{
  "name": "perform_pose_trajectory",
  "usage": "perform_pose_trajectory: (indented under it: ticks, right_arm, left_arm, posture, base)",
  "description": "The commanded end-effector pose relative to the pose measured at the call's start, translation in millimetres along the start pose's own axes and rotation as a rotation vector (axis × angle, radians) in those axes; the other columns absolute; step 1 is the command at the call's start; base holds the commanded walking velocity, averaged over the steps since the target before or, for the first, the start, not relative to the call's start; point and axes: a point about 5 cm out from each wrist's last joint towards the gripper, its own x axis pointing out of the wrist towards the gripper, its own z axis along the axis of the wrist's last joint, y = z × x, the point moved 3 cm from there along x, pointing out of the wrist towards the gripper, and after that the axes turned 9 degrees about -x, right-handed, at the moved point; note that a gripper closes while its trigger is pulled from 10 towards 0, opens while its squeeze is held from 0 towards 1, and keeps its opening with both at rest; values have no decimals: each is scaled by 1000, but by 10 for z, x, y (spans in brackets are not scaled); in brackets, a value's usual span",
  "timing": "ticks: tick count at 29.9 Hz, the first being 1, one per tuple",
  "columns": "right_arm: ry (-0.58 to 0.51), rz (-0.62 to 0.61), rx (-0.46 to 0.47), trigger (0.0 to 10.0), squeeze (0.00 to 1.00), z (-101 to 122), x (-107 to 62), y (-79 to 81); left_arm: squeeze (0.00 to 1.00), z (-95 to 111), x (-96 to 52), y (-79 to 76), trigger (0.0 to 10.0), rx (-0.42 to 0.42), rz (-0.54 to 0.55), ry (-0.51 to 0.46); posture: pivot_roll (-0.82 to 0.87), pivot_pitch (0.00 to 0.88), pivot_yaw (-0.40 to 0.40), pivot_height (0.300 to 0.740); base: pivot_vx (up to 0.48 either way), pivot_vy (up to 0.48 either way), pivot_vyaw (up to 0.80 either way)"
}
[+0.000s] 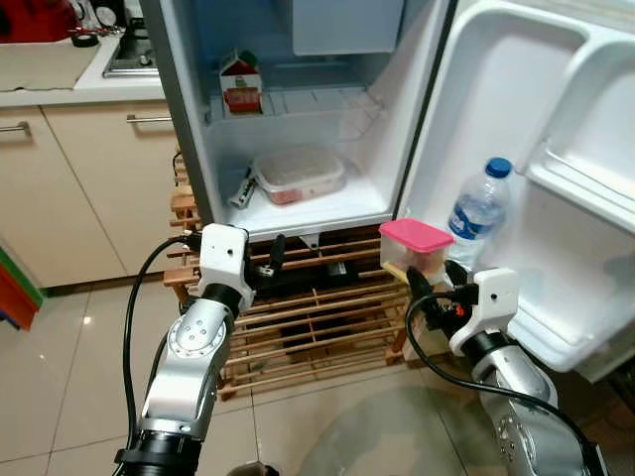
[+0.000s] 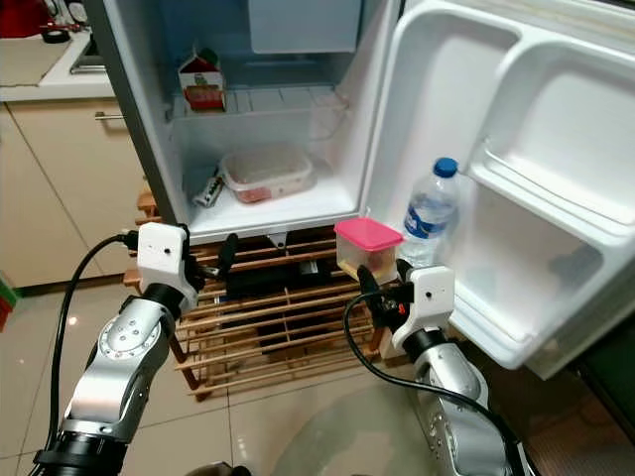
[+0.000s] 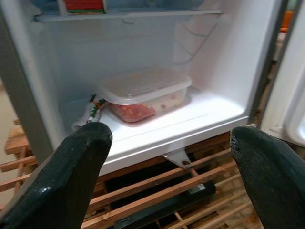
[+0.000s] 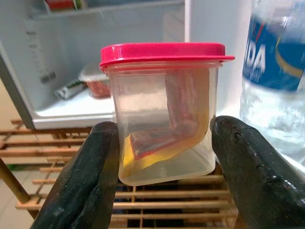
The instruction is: Restocking fridge
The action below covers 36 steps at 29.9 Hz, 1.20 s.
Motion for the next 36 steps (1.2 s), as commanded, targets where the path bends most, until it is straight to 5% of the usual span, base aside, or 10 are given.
perform_pose_trajectory:
  ticks: [1,16,36]
  right_arm:
    - [-45,42,19,0,0,130,123,55]
    - [-51,78,10,0,0,178,431,43]
    - [-120,48,-42,0,0,350,562,23]
  left_arm:
    - [0,-43,14,-17,10000,-4,-3,16]
    - [0,37,1,19,10000,7,11,-35]
    - [0,73,43,-112,10000,27,-39,-41]
  posture:
    - [-69,0,-4,740]
    - [-35,0,-19,740]
    - [-50,2,-7,740]
  base:
    - [0,0,0]
    - [16,113,0]
    - [448,54,0]
